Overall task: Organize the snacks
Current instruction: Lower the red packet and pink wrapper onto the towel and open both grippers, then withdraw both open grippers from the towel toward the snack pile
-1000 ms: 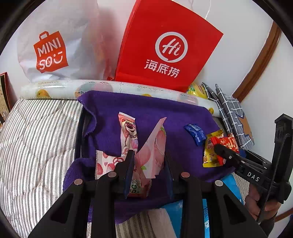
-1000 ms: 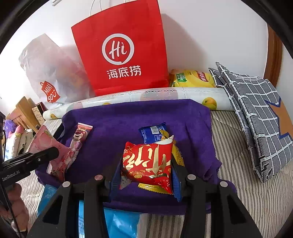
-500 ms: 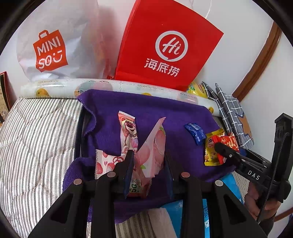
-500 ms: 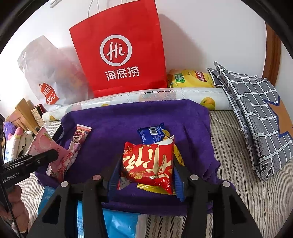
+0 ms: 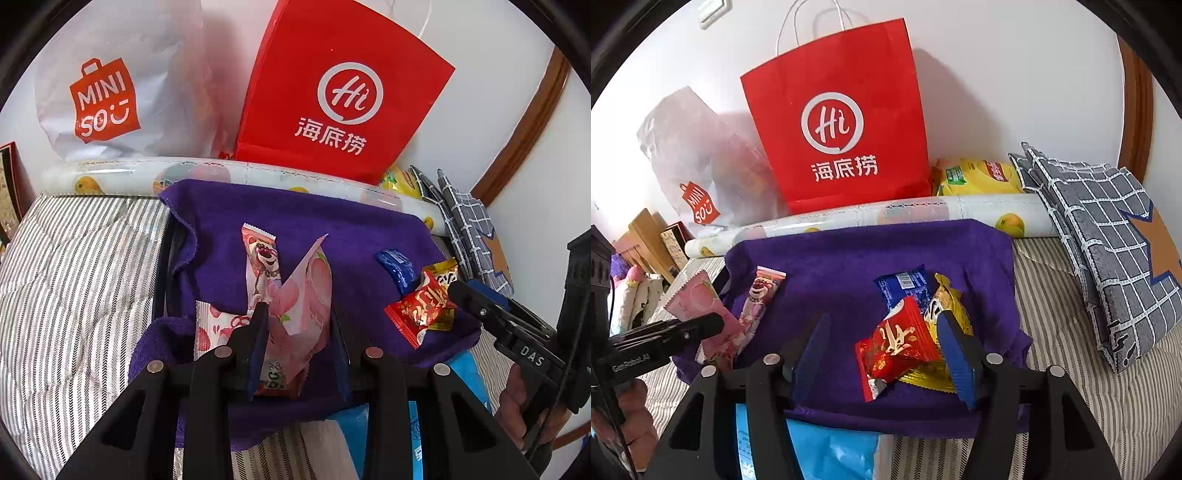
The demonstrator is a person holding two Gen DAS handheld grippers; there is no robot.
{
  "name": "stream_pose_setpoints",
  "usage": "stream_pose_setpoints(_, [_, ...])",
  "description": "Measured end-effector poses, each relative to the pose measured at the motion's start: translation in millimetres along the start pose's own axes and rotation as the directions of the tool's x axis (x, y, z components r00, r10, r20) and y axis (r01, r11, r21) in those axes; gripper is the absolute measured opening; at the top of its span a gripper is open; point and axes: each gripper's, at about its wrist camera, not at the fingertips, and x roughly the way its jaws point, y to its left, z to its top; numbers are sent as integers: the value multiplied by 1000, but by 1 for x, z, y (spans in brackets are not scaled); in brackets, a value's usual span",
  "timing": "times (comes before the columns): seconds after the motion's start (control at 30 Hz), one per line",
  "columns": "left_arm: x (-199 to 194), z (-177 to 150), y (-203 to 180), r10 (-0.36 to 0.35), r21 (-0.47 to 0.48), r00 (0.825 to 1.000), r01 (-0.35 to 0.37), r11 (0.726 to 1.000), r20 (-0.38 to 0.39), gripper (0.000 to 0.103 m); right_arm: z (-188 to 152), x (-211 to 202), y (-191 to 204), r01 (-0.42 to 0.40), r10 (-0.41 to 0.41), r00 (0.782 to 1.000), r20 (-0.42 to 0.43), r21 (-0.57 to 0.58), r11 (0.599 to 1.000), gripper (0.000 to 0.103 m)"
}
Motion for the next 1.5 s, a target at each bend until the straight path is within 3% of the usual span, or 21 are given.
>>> stream_pose_setpoints(0.13, [0, 0, 1, 1, -8, 1000, -1, 1000, -5, 39, 0, -2, 2, 3, -3, 1000, 6, -3, 1000, 63])
stream_pose_setpoints(0.3, [-2, 3, 1, 10, -18, 1000, -10, 1000, -4, 62, 0, -2, 1, 2, -2, 1000, 8, 5, 1000, 63])
stream_pose_setpoints(0.7, [-17, 5, -1, -22, -34, 998, 24, 999, 61, 84, 0, -3, 1, 7, -7, 1000, 19, 9, 1000, 63])
stream_pose_setpoints(1.17, [-28, 7, -2, -70, -45, 993, 75, 996, 90, 89, -2, -6, 2, 15, -15, 999, 28, 6, 1000, 63])
stream_pose_setpoints(1.3, [-35, 6, -3, -95, -35, 987, 100, 994, 129, 89, -3, -11, 6, 19, -18, 999, 49, -15, 1000, 63])
stream_pose_setpoints(1.5, [-38, 6, -3, -125, -23, 982, 130, 991, 143, 90, -2, -23, 14, -4, 6, 996, 85, -30, 1000, 70])
